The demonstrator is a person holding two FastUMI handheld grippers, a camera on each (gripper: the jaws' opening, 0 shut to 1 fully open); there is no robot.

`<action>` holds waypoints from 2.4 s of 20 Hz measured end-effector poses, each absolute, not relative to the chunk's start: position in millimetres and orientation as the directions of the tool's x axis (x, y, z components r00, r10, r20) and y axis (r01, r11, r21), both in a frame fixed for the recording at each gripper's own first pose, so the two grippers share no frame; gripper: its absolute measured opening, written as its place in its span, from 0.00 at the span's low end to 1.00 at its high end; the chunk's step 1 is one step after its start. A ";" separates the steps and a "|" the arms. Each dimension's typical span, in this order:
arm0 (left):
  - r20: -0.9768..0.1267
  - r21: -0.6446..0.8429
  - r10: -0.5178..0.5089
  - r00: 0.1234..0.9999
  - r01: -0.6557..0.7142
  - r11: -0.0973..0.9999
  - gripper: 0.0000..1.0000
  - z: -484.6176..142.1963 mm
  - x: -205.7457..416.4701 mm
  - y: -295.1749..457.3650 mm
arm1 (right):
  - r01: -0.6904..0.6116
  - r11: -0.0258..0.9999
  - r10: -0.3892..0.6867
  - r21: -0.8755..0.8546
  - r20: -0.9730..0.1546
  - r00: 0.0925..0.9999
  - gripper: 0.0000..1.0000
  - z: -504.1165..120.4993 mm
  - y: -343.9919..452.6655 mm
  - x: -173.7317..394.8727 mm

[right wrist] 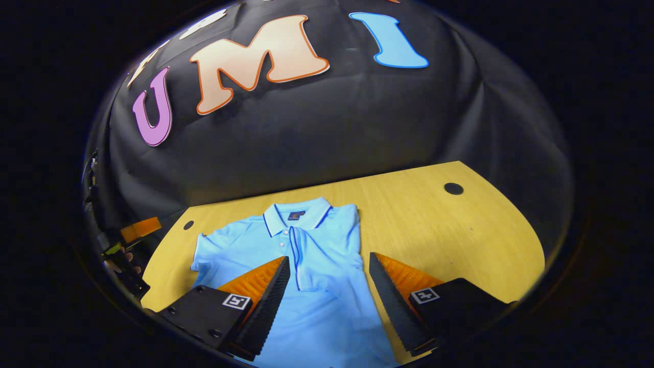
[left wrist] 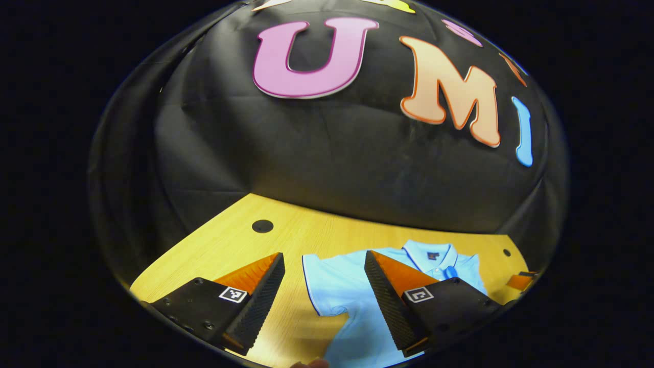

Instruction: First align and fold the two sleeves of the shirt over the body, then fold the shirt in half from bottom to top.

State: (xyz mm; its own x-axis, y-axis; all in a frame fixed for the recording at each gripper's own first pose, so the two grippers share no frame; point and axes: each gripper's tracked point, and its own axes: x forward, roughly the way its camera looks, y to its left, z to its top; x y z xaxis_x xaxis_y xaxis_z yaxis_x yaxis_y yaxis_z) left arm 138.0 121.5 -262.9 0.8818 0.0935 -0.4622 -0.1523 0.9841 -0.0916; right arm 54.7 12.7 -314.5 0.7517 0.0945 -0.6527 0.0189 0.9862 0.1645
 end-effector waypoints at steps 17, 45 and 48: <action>-0.652 -0.030 0.119 0.749 -0.182 0.983 0.95 -391.7 168.9 123.8 | 0.033 0.988 0.085 0.150 -0.713 0.696 0.98 -311.8 1.3 -30.6; -0.638 -0.080 -0.149 0.756 0.127 0.989 0.00 -355.1 178.8 -64.0 | 0.052 0.980 0.093 0.193 -0.670 0.737 0.98 -285.8 -34.5 -51.1; -0.663 -0.062 -0.154 0.732 0.152 0.987 0.00 -372.4 177.1 -77.6 | 0.074 0.979 0.076 0.190 -0.677 0.732 0.98 -290.2 -36.0 -50.3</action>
